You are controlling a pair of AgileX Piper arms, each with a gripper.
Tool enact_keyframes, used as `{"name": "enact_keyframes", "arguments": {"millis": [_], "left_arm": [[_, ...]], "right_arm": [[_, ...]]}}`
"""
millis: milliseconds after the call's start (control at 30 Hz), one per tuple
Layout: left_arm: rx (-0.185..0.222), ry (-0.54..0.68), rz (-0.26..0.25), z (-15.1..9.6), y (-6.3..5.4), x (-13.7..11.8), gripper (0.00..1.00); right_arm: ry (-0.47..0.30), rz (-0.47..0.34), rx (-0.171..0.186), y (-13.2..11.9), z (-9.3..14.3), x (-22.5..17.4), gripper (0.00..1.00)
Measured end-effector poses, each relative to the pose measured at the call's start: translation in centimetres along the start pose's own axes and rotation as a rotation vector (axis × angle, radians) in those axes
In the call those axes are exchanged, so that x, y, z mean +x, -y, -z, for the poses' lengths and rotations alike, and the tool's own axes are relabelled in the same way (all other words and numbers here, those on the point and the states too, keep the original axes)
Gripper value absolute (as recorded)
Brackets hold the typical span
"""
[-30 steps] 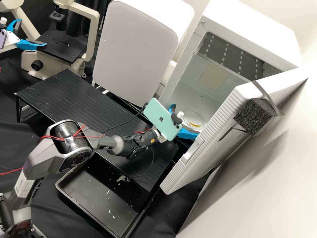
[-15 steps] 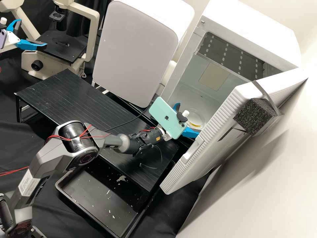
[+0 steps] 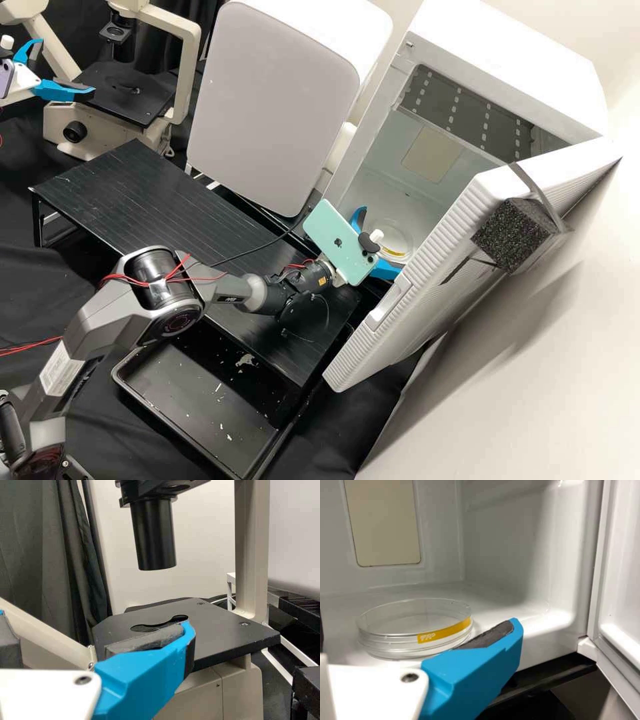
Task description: Take the petri dish out of the incubator
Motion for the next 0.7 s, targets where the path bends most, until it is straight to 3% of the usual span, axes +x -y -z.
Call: {"name": "enact_keyframes", "arguments": {"millis": [600,700], "left_arm": [[0.0,0.0,0.0,0.0,0.0,0.0,1.0],[0.0,0.0,0.0,0.0,0.0,0.0,1.0]], "right_arm": [[0.007,0.001,0.014,-0.55,-0.49,-0.09,0.0],[-0.012,0.024,-0.017,-0.45,-0.22,-0.01,0.0]]}}
